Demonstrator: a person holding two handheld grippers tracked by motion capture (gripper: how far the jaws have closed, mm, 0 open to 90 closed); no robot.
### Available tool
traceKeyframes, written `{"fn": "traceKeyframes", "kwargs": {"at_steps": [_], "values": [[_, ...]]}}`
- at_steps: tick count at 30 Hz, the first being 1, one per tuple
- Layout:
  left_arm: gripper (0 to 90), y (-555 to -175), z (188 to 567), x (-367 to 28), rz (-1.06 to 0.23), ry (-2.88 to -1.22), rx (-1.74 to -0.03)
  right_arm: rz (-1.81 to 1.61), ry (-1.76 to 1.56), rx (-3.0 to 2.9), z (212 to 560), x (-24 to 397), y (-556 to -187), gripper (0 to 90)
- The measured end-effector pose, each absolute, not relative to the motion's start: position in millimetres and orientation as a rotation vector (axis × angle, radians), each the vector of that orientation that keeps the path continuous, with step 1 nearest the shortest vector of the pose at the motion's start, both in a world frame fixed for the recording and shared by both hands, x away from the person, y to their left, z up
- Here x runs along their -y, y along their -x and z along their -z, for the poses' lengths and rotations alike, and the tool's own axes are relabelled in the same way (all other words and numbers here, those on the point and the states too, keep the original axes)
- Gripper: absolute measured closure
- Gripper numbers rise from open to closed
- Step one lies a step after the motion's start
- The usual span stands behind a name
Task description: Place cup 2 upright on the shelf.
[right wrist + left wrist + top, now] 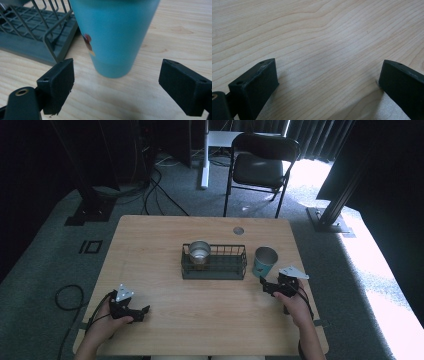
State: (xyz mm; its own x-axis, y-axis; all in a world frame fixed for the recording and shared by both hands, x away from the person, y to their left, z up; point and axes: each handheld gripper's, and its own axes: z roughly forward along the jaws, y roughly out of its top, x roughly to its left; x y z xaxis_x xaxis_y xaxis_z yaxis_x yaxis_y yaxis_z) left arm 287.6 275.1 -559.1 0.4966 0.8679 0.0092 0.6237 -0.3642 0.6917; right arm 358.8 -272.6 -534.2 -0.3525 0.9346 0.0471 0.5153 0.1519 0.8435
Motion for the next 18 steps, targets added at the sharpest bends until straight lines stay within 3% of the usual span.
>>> {"fn": "traceKeyframes", "kwargs": {"at_steps": [18], "values": [[2.7,-287.6,559.0,-275.1,-0.5,-2.113,-1.219,-1.159,-1.36,-1.854,528.6,261.3,-381.9,12.5]]}}
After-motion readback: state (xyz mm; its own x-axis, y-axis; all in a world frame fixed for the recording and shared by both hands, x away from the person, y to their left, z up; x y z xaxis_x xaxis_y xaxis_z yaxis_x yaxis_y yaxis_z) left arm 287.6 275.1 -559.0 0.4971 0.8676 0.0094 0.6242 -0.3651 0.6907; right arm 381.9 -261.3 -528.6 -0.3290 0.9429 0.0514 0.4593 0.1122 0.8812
